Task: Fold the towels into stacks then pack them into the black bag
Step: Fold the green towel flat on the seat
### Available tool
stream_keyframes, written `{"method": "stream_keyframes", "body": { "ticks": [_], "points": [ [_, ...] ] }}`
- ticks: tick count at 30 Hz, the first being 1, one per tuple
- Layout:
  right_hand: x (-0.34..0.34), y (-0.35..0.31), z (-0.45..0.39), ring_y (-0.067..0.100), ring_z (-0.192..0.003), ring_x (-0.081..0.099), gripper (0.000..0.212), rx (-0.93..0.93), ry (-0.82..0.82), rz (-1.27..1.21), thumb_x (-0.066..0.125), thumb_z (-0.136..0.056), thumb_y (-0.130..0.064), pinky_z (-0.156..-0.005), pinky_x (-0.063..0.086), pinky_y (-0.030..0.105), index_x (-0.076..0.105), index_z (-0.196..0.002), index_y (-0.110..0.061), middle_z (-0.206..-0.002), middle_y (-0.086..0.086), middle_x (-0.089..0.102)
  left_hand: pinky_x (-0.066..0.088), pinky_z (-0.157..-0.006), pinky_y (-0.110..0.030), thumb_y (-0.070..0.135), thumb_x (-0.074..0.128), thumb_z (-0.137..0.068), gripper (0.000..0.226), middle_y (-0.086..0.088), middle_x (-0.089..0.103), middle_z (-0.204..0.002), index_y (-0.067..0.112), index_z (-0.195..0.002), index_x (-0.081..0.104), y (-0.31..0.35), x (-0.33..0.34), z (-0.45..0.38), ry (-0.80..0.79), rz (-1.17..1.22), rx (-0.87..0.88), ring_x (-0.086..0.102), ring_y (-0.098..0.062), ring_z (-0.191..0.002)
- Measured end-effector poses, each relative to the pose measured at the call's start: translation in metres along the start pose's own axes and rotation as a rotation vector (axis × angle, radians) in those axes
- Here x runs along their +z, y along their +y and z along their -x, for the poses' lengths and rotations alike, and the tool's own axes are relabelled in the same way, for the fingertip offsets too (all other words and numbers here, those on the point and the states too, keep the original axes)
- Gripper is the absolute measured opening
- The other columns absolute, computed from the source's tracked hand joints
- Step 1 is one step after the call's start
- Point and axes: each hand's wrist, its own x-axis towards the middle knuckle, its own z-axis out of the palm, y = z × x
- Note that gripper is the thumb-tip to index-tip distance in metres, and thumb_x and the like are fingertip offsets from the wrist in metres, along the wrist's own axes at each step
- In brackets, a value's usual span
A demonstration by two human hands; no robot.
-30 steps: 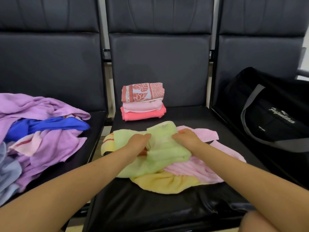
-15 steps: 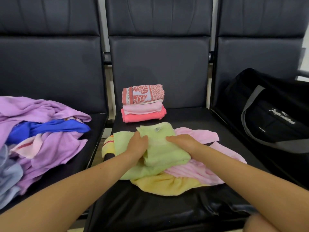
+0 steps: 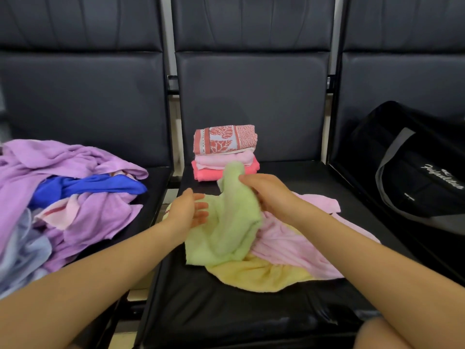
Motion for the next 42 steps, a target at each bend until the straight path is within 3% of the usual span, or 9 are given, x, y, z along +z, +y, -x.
{"method": "stream_keyframes", "body": {
  "ticks": [4, 9, 15, 21, 24, 33, 37, 39, 42],
  "points": [
    [0.027, 0.002, 0.009, 0.007, -0.069, 0.061, 0.023, -0.023, -0.283, 0.345, 0.051, -0.096, -0.024, -0.064, 0.047, 0.019, 0.071, -0.096, -0.013, -0.079, 0.000, 0.069, 0.054, -0.084, -0.042, 0.052, 0.034, -0.098, 0.053, -0.012, 0.068, -0.092, 0.009, -0.106, 0.065, -0.004, -0.018, -0.004, -0.081, 0.060, -0.065, 0.064, -0.025, -0.076],
    [0.031, 0.031, -0.001, 0.010, -0.068, 0.057, 0.019, -0.084, -0.152, 0.463, 0.058, -0.091, -0.019, -0.067, 0.050, 0.027, 0.069, -0.091, -0.003, -0.077, 0.002, 0.063, 0.047, -0.099, -0.048, 0.061, 0.062, -0.065, 0.066, -0.008, 0.067, -0.114, 0.020, -0.117, 0.063, -0.018, -0.025, -0.013, -0.054, -0.169, 0.047, 0.063, -0.029, -0.105],
    [0.037, 0.049, 0.000, 0.015, -0.082, 0.061, 0.047, 0.175, -0.116, 0.471, 0.068, -0.082, -0.049, -0.064, 0.050, 0.026, 0.057, -0.108, -0.011, -0.095, 0.000, 0.063, 0.042, -0.087, -0.032, 0.030, 0.041, -0.100, 0.036, -0.009, 0.060, -0.117, 0.008, -0.126, 0.053, -0.016, -0.023, 0.011, 0.103, -0.630, 0.361, 0.055, -0.025, -0.104],
    [0.047, 0.045, 0.004, 0.023, -0.094, 0.061, 0.075, 0.428, -0.233, 0.458, 0.068, -0.075, -0.063, -0.080, 0.050, 0.031, 0.045, -0.129, -0.016, -0.109, 0.006, 0.061, 0.039, -0.080, -0.028, 0.018, 0.041, -0.100, 0.030, -0.008, 0.061, -0.115, 0.009, -0.126, 0.054, -0.022, -0.032, 0.010, 0.157, -0.604, 0.421, 0.053, -0.018, -0.096],
    [0.054, 0.054, 0.004, 0.023, -0.105, 0.062, 0.088, 0.453, -0.189, 0.146, 0.084, -0.057, -0.054, -0.092, 0.051, 0.037, 0.048, -0.129, -0.018, -0.116, 0.003, 0.064, 0.036, -0.075, -0.026, 0.017, 0.040, -0.100, 0.028, -0.006, 0.060, -0.107, 0.009, -0.123, 0.055, -0.020, -0.031, 0.013, 0.117, -0.605, 0.409, 0.051, -0.015, -0.091],
    [0.049, 0.022, 0.019, 0.029, -0.096, 0.070, 0.035, 0.116, -0.082, -0.371, 0.073, -0.081, -0.009, -0.079, 0.058, 0.038, 0.063, -0.115, -0.008, -0.106, 0.013, 0.072, 0.052, -0.071, -0.034, 0.059, 0.053, -0.088, 0.049, -0.007, 0.069, -0.096, 0.015, -0.108, 0.065, -0.006, -0.038, 0.024, -0.172, -0.101, 0.139, 0.066, -0.019, -0.080],
    [0.038, -0.004, 0.031, 0.027, -0.091, 0.071, 0.026, 0.047, -0.136, -0.477, 0.068, -0.085, -0.009, -0.077, 0.059, 0.036, 0.065, -0.111, -0.007, -0.102, 0.013, 0.073, 0.042, -0.105, -0.035, 0.071, 0.066, -0.070, 0.081, -0.005, 0.052, -0.140, 0.024, -0.135, 0.054, 0.001, -0.037, 0.043, -0.574, 0.008, -0.117, 0.060, -0.014, -0.116],
    [0.033, -0.012, 0.036, 0.025, -0.086, 0.072, 0.019, 0.070, -0.217, -0.469, 0.066, -0.087, -0.011, -0.071, 0.059, 0.033, 0.066, -0.106, -0.007, -0.097, 0.012, 0.074, 0.050, -0.095, -0.044, 0.076, 0.051, -0.079, 0.072, -0.010, 0.063, -0.128, 0.023, -0.127, 0.061, 0.014, -0.029, 0.057, -0.635, 0.234, -0.196, 0.063, -0.030, -0.112],
    [0.026, -0.013, 0.042, 0.024, -0.093, 0.071, 0.022, 0.094, -0.324, -0.280, 0.066, -0.087, -0.015, -0.081, 0.058, 0.034, 0.066, -0.108, -0.010, -0.102, 0.010, 0.074, 0.056, -0.073, -0.034, 0.064, 0.039, -0.091, 0.058, -0.008, 0.072, -0.109, 0.019, -0.118, 0.064, 0.026, -0.019, 0.059, -0.486, 0.375, -0.027, 0.071, -0.023, -0.094]
  ]
}}
